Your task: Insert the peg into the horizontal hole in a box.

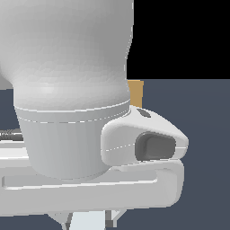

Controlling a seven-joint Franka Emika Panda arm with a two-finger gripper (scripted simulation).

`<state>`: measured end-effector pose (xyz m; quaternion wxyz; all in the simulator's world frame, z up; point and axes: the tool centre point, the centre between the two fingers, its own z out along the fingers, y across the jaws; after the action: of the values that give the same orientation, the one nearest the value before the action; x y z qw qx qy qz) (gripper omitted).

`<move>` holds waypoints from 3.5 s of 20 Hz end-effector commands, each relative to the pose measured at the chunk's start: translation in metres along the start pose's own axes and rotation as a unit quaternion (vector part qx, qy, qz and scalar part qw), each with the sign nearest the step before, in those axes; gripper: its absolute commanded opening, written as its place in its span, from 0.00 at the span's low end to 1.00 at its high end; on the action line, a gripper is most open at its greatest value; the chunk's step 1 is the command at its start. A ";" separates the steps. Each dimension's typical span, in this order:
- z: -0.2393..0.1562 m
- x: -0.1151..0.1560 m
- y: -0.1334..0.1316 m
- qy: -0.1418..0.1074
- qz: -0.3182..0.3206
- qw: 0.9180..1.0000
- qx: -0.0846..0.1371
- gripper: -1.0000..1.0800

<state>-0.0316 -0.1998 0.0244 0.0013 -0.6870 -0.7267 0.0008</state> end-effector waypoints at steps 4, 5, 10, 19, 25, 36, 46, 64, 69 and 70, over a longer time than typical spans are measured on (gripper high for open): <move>-0.014 0.046 0.018 0.000 -0.006 1.000 -0.002 0.00; -0.017 0.057 0.022 0.000 -0.007 1.000 -0.002 0.00; -0.035 0.120 0.044 -0.001 -0.014 1.000 -0.002 0.00; -0.067 0.235 0.084 -0.001 -0.027 1.000 -0.002 0.00; -0.085 0.300 0.108 -0.001 -0.034 0.999 -0.002 0.00; -0.098 0.350 0.127 0.000 -0.040 0.999 -0.001 0.00; -0.097 0.351 0.127 -0.001 -0.040 0.999 0.000 0.00; -0.100 0.418 0.122 0.000 -0.041 0.999 -0.002 0.00; -0.100 0.448 0.120 0.000 -0.041 0.999 -0.003 0.00; -0.100 0.451 0.120 0.000 -0.041 0.999 -0.003 0.00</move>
<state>0.0627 0.2483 0.1228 0.0002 -0.6566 -0.7542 0.0012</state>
